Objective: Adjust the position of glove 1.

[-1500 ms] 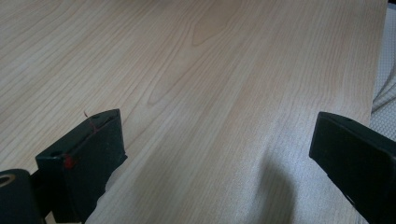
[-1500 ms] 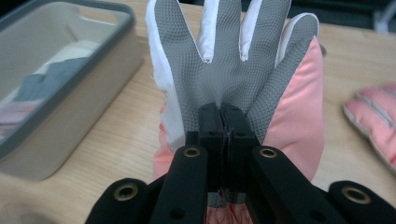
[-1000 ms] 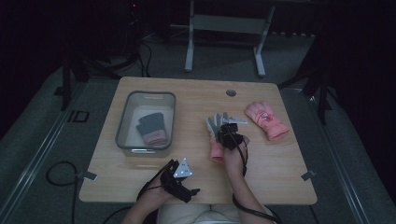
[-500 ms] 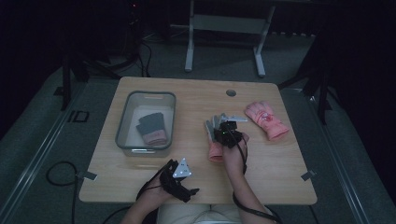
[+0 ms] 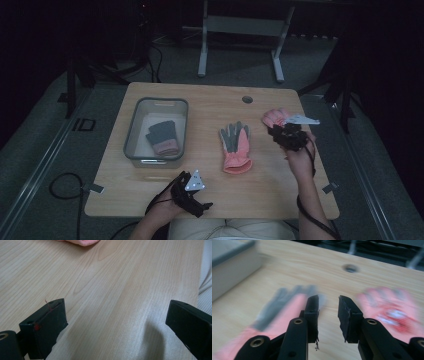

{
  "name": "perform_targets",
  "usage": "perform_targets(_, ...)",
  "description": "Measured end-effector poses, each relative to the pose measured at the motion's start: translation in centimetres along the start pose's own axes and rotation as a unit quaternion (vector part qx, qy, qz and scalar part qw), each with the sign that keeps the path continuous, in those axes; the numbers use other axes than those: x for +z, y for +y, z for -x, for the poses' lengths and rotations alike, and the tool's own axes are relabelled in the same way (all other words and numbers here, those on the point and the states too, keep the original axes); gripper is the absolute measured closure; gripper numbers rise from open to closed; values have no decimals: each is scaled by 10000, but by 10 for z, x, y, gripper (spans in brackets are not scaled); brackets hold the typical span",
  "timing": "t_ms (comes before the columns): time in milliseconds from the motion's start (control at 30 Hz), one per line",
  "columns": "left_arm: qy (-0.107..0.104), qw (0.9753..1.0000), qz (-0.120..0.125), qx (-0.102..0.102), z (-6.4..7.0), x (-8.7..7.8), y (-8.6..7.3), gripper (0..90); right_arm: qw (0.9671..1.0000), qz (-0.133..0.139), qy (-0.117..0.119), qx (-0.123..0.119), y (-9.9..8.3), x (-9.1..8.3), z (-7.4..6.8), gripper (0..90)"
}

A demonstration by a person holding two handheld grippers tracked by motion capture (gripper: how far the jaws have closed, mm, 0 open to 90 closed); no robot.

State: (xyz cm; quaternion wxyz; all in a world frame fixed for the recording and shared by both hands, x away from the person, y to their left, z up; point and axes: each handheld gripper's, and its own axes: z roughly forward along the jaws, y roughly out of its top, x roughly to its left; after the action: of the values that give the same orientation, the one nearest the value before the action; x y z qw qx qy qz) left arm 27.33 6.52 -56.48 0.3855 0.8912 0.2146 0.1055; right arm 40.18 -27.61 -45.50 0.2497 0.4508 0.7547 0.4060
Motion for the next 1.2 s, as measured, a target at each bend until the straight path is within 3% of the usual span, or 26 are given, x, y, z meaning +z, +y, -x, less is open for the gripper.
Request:
perform_targets(67, 8, 10000, 5, -5, 1, 0, 0, 30, 9998, 76, -45, 200, -4, -3, 21, 696)
perform_targets(133, 8, 10000, -6, 15, 1, 0, 0, 30, 9998, 17, -170, 81, -7, -3, 37, 695)
perform_targets(200, 4, 10000, -3, 14, 0, 0, 0, 30, 9999, 12, -143, 44, -8, -3, 44, 695)
perform_targets(233, 3, 10000, 7, 6, 0, 0, 0, 30, 9997, -94, -159, -130, -8, -2, 62, 678)
perform_targets(333, -29, 10000, 32, -31, -1, 0, -1, 30, 9985, -322, -131, -411, -4, 6, 80, 645)
perform_targets(467, -13, 10000, 55, -53, -1, -1, 0, 30, 9978, -562, 26, -342, -1, 26, 101, 634)
perform_targets(633, 9, 10000, 37, -43, -1, -1, -1, 30, 9945, -929, -37, -478, -6, 54, 113, 601)
perform_targets(800, 10, 10000, 37, -43, -1, 0, -1, 30, 9911, -1178, -177, -592, -11, 70, 121, 587)
perform_targets(833, 14, 10000, 36, -43, -1, 0, -1, 30, 9867, -1464, -205, -670, -15, 81, 123, 586)
perform_targets(867, 12, 10000, 30, -35, -1, 0, -1, 30, 9847, -1563, -204, -744, -18, 87, 124, 586)
perform_targets(1000, 15, 10000, 20, -41, -1, 0, -1, 30, 9856, -1561, -145, -629, -23, 94, 127, 603)
perform_targets(1100, 36, 10000, 8, 25, 0, 1, -1, 30, 9842, -1646, -132, -637, -22, 97, 125, 730)
perform_targets(1200, 33, 10000, 22, 8, -1, 1, -1, 30, 9828, -1707, -235, -659, -21, 98, 122, 788)
